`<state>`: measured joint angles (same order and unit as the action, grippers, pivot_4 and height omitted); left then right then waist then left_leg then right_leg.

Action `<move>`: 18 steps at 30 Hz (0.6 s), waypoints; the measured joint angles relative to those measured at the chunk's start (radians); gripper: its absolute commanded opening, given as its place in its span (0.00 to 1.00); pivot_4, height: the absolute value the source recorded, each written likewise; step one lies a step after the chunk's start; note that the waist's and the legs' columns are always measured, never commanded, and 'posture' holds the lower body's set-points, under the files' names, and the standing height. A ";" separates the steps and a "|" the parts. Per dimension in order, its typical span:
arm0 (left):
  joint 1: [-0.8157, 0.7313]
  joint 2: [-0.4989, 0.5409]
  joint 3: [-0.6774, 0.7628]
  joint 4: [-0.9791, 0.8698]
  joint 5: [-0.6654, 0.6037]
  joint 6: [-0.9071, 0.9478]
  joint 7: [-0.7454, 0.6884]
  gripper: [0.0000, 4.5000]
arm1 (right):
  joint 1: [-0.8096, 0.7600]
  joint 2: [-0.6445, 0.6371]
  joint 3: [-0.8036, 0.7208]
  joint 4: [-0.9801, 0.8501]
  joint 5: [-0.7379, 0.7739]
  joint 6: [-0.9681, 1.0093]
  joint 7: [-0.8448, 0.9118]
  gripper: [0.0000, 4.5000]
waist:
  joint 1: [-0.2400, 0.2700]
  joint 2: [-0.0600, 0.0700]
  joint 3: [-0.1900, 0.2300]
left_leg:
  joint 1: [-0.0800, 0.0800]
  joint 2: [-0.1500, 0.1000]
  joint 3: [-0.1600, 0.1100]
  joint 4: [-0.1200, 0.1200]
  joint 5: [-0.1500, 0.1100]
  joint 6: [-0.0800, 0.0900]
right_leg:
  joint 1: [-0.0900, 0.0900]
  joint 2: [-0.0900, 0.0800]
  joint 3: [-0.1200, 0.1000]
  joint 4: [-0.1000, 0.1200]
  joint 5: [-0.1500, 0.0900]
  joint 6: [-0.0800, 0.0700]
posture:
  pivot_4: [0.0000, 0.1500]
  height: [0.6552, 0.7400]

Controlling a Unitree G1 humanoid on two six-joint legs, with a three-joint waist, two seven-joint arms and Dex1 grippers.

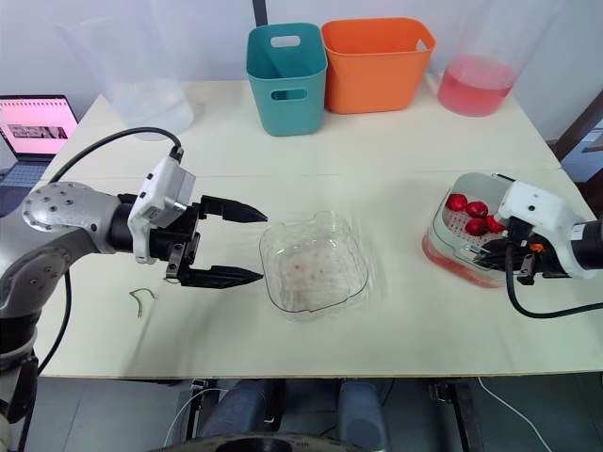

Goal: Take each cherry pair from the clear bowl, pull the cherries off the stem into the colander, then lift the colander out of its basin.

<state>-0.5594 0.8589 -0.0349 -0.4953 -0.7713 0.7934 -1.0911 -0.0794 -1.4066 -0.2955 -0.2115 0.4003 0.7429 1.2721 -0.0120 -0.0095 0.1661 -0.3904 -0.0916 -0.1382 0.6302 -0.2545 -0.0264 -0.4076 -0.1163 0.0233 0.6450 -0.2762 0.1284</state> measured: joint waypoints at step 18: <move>-0.005 -0.032 -0.023 0.088 0.058 -0.067 -0.038 1.00 | -0.050 -0.050 -0.025 0.021 -0.002 0.005 0.070 0.04 | -0.001 0.000 0.000 | 0.000 0.000 0.000 0.000 0.000 0.000 | 0.000 0.000 0.000 0.000 0.000 0.000 | 1.00 1.00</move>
<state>-0.5642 0.8271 -0.0575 -0.4078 -0.7134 0.7267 -1.1286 -0.1291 -1.4570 -0.3206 -0.1904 0.3981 0.7474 1.3421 -0.0127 -0.0094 0.1660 -0.3904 -0.0915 -0.1382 0.6302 -0.2545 -0.0264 -0.4077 -0.1165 0.0234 0.6451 -0.2762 0.1284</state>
